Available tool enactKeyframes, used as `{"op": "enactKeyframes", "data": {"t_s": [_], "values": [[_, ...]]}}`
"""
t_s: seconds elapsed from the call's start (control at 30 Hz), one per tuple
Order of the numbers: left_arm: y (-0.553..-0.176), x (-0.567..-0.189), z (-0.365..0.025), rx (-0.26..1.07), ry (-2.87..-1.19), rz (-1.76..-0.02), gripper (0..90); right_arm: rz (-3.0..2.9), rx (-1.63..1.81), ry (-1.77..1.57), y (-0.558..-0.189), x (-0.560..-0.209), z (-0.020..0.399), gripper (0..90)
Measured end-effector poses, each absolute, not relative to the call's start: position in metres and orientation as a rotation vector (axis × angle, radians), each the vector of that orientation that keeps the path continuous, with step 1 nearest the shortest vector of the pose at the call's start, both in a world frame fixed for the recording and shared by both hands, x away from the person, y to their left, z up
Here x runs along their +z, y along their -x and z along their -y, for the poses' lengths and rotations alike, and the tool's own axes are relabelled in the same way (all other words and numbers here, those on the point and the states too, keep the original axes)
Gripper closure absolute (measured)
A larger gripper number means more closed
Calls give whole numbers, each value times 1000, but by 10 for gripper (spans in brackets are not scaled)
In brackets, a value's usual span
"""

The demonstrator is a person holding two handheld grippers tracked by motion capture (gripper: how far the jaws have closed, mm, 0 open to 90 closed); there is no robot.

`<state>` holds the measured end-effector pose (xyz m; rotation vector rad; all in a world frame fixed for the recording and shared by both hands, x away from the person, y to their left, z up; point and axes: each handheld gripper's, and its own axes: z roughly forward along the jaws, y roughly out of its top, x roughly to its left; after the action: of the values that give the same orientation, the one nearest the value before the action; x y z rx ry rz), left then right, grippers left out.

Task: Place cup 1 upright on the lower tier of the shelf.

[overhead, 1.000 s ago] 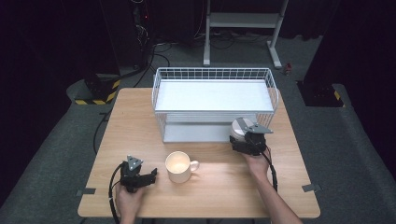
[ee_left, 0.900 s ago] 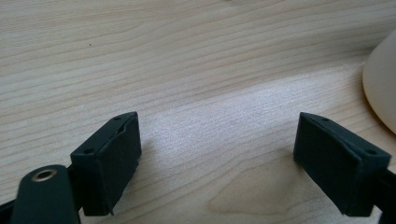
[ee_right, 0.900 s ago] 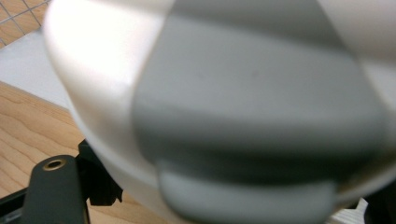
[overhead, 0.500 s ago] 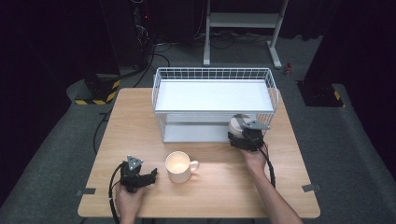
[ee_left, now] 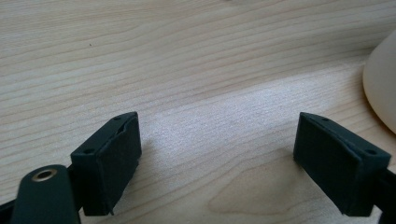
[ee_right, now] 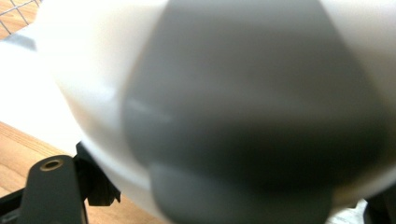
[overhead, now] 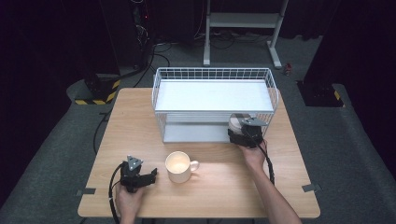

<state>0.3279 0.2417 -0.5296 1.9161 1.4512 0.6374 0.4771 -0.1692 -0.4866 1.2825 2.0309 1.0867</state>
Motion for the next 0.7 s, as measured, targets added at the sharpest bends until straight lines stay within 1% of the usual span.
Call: {"op": "enactKeyframes", "data": {"t_s": [0.1, 0.2, 0.3, 0.7], "values": [[-328, -529, -242, 639, -1918, -1449, 156, -2036, 1094, -1298, -477, -487, 170, 175], [-328, -530, -242, 639, -1918, -1450, 156, -2046, 1096, -1310, -478, -488, 170, 135], [-328, -530, -242, 639, -1918, -1450, 156, -2058, 1090, -1321, -478, -489, 170, 116], [-328, -529, -242, 639, -1918, -1449, 156, -2044, 1088, -1328, -468, -488, 178, 108]]}}
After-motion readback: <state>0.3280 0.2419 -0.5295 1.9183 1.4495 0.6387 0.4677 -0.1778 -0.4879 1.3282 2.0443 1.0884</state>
